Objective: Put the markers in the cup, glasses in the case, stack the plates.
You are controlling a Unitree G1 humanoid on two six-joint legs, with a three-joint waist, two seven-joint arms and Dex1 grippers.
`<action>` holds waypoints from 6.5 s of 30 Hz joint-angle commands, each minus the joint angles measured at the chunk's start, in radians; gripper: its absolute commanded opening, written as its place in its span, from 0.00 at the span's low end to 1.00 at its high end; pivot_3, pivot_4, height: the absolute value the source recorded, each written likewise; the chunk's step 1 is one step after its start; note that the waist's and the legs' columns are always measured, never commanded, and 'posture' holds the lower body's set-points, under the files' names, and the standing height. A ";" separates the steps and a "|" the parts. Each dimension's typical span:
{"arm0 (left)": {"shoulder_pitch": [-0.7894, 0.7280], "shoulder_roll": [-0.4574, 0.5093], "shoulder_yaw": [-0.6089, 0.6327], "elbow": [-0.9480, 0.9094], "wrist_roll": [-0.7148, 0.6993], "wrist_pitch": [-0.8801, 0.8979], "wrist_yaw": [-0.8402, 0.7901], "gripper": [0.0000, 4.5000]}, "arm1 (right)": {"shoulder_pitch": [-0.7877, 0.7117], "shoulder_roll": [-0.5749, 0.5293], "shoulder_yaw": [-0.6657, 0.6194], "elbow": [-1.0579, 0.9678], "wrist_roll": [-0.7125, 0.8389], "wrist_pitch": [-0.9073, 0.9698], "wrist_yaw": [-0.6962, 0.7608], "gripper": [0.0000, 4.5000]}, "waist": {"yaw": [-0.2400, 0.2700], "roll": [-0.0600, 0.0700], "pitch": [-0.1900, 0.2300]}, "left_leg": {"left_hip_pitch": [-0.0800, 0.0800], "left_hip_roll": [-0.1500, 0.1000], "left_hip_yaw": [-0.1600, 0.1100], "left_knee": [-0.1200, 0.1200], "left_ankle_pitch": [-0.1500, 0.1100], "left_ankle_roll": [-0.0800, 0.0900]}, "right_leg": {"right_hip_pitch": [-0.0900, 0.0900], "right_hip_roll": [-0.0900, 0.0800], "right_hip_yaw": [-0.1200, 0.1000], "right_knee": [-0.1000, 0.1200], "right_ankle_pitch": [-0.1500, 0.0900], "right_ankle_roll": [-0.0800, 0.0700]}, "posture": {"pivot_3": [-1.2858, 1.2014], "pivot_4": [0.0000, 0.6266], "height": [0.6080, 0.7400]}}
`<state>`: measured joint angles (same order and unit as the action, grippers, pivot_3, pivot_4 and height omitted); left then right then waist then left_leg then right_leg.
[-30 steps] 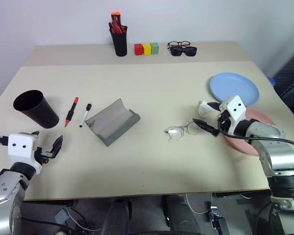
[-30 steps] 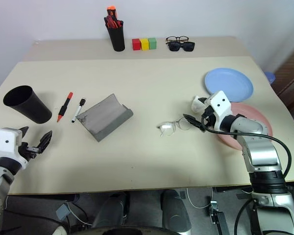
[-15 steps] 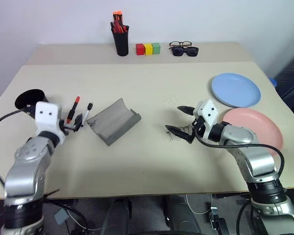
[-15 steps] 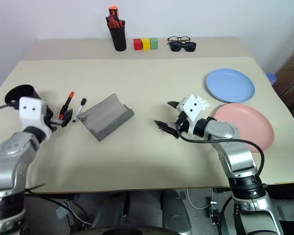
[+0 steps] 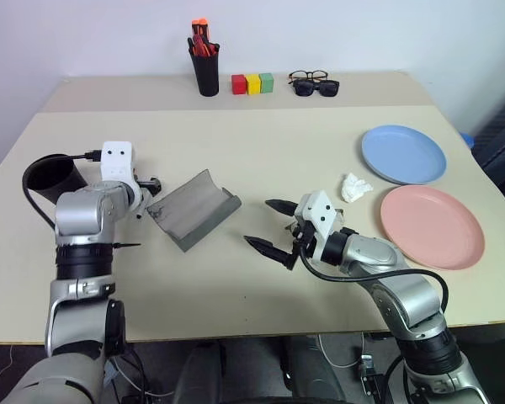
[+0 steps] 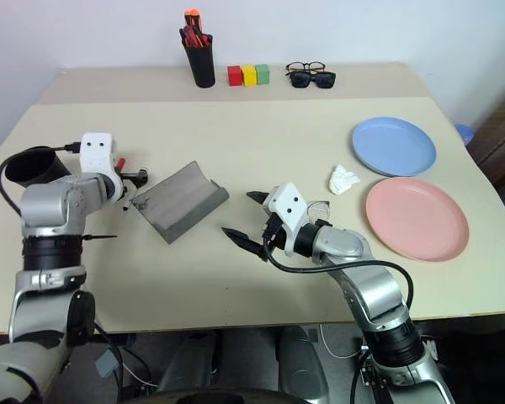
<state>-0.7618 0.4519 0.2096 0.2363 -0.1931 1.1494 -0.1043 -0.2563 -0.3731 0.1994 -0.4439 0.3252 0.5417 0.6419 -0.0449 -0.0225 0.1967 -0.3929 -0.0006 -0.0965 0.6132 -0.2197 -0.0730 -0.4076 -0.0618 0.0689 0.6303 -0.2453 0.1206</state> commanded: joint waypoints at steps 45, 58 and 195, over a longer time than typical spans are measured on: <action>0.264 0.016 0.265 -0.147 0.156 -0.974 0.270 0.41 | -0.272 0.234 0.048 0.127 0.082 -0.085 -0.002 1.00 | 0.001 -0.003 -0.001 | 0.000 0.000 0.000 -0.001 0.000 0.000 | -0.001 0.000 0.000 0.000 0.000 0.000 | 0.52 0.24 1.00; 0.266 0.020 0.038 -0.446 0.028 -0.597 0.055 0.53 | -0.258 0.214 0.033 0.140 0.081 -0.087 -0.006 1.00 | 0.002 -0.003 -0.001 | -0.001 0.000 0.000 -0.001 0.000 0.000 | 0.000 -0.001 0.000 -0.001 0.000 0.000 | 0.52 0.24 1.00; 0.233 0.270 -0.423 -0.239 0.004 -0.968 -0.956 0.64 | -0.111 -0.580 -0.048 0.197 -0.332 -0.307 0.243 1.00 | -0.003 0.001 0.001 | -0.013 -0.001 -0.006 0.002 -0.001 0.001 | -0.009 0.000 -0.006 0.000 -0.002 -0.003 | 0.52 0.24 1.00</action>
<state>-0.5310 0.7075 -0.2964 0.0244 -0.1473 0.1723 -1.0663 -0.3363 -0.9391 0.1359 -0.2614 0.0353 0.2951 0.8739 -0.0480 -0.0218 0.1979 -0.4061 -0.0011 -0.1022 0.6151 -0.2204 -0.0716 -0.4173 -0.0622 0.0633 0.6308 -0.2472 0.1181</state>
